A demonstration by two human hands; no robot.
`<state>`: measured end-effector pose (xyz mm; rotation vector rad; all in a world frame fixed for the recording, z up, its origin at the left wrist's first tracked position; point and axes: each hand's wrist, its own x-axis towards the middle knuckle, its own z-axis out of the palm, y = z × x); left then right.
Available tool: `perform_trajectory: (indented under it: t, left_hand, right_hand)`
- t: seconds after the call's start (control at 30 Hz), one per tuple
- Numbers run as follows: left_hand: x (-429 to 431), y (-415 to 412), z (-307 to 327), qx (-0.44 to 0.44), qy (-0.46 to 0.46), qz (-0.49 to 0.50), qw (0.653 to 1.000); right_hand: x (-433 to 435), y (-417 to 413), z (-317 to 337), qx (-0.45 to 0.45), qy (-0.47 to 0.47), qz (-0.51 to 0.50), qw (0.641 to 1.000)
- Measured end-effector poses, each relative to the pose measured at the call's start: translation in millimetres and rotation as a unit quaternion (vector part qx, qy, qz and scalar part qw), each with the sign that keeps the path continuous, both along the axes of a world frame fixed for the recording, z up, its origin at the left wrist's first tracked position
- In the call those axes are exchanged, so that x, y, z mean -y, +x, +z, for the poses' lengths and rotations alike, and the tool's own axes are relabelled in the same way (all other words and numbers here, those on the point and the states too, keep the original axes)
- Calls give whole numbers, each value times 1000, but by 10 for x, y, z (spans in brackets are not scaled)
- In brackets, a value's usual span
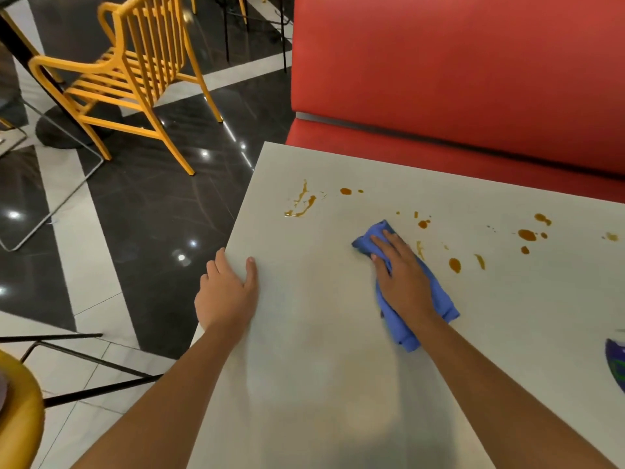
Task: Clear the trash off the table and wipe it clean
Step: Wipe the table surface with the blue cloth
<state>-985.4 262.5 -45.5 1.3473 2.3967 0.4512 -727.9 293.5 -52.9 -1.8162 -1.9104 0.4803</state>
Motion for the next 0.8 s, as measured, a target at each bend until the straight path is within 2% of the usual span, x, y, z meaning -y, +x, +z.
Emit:
perform_trajectory:
  t: [0.17, 0.23, 0.3, 0.37, 0.53, 0.8]
  left_hand:
    - [-13, 34, -6, -13, 4, 0, 1000]
    - [-14, 40, -6, -17, 5, 3, 1000]
    - [-12, 39, -8, -20, 5, 4, 1000]
    - [-16, 35, -14, -22, 6, 3, 1000]
    - [-10, 18, -27, -19, 5, 1, 1000]
    - [-3, 10, -21, -15, 5, -2, 1000]
  right_hand:
    - [359, -252, -42, 15, 1, -106, 994]
    - [457, -489, -29, 12, 18, -80, 997]
    - [461, -681, -49, 90, 56, -7, 994]
    - [331, -746, -48, 119, 73, 29, 990]
    - [10, -463, -76, 41, 64, 75, 994]
    - [117, 246, -46, 40, 20, -28, 999]
